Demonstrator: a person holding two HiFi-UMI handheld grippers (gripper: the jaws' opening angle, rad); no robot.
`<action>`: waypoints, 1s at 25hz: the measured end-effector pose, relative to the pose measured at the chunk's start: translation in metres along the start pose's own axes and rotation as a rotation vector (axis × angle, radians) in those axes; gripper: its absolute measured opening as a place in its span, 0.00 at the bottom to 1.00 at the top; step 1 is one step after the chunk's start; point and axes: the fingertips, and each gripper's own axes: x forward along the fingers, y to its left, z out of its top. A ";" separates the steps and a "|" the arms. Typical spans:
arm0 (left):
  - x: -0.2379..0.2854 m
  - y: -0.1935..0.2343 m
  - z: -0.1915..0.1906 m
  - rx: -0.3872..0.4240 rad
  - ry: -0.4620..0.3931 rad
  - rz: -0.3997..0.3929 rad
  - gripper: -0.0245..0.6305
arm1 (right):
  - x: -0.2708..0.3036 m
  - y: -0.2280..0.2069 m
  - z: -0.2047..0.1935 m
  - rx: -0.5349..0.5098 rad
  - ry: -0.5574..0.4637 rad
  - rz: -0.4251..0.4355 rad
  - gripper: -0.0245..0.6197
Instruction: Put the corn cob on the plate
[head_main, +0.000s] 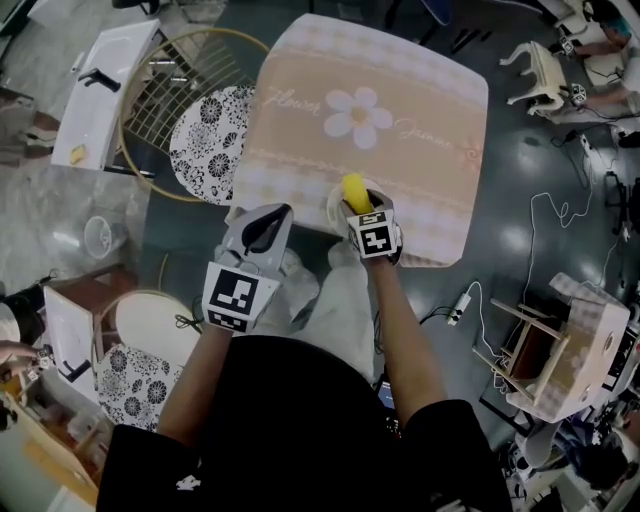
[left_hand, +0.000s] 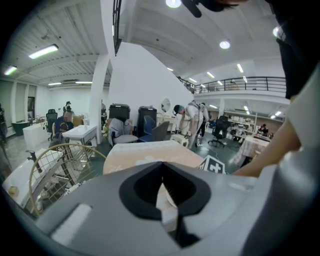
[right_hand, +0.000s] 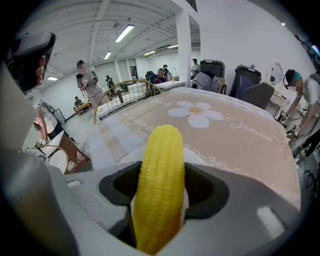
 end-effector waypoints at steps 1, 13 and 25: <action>0.001 0.001 0.000 0.000 0.003 -0.002 0.05 | 0.000 0.000 0.000 0.004 -0.002 -0.002 0.44; 0.009 0.000 0.011 -0.020 -0.009 -0.035 0.04 | -0.024 -0.001 0.018 0.001 -0.071 0.001 0.44; 0.007 0.001 0.025 -0.058 -0.043 -0.034 0.04 | -0.088 0.008 0.054 -0.004 -0.182 -0.018 0.42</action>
